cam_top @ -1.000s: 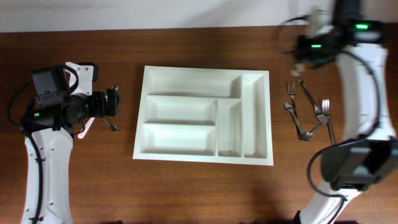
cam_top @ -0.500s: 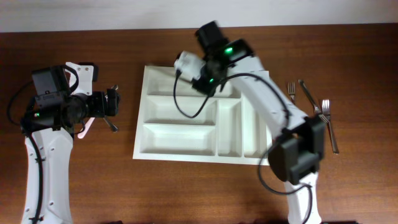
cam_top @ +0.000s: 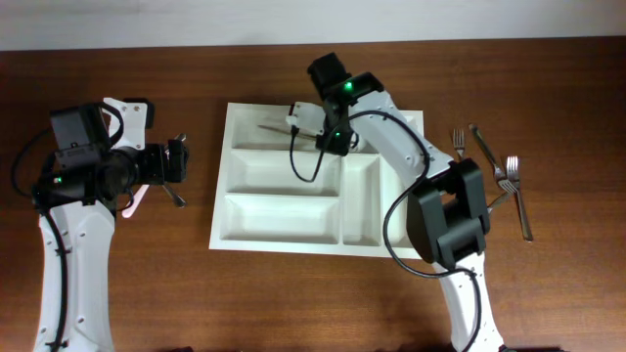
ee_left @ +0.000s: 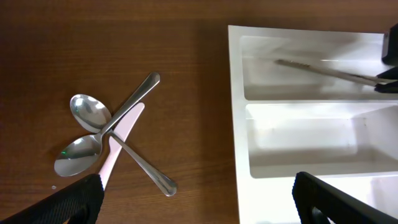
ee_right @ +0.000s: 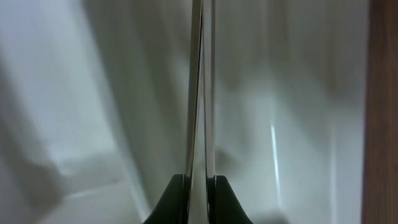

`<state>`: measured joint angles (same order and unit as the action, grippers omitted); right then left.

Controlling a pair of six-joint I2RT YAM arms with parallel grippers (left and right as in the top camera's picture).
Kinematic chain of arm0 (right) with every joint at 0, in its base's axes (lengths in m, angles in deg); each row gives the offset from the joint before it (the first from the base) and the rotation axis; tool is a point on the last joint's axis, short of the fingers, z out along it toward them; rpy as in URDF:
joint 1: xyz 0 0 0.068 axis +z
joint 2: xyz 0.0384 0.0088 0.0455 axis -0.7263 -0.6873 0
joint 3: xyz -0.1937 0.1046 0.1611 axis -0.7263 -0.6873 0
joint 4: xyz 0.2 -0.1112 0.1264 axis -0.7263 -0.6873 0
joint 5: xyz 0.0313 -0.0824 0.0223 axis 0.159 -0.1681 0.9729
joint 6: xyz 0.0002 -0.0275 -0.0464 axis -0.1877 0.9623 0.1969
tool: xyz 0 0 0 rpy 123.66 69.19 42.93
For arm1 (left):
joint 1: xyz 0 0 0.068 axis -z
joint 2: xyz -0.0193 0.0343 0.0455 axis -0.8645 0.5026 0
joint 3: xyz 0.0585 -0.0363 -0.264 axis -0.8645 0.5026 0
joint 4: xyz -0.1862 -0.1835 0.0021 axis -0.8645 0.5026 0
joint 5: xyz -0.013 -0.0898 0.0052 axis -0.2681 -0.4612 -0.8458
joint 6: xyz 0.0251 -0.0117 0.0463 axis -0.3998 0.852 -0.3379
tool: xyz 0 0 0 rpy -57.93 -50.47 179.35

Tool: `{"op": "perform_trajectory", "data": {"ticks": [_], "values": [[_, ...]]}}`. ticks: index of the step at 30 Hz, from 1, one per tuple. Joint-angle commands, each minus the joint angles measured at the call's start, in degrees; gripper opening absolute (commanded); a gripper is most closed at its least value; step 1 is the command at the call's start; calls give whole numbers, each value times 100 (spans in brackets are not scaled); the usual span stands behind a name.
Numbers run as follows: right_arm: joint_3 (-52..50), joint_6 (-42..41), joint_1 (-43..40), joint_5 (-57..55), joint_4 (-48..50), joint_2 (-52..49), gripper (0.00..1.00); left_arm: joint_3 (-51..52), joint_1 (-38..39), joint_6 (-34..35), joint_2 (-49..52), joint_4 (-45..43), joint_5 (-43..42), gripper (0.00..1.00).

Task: Pack container
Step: 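Carry the long utensil left and lower it into the tray's top compartment, then release the utensil and move the right gripper back to the forks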

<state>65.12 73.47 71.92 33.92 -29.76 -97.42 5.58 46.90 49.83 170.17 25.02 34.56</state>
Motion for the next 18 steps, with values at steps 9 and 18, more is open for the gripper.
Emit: {"op": "perform_trajectory", "data": {"ticks": [9, 18], "values": [[149, -33, -20, -420, -114, 7, 71, -90, -15, -94, 17, -9, -103, 99], [1226, -1897, -363, -861, -1045, 896, 71, -90, -15, -94, 17, -9, -103, 99]]}}
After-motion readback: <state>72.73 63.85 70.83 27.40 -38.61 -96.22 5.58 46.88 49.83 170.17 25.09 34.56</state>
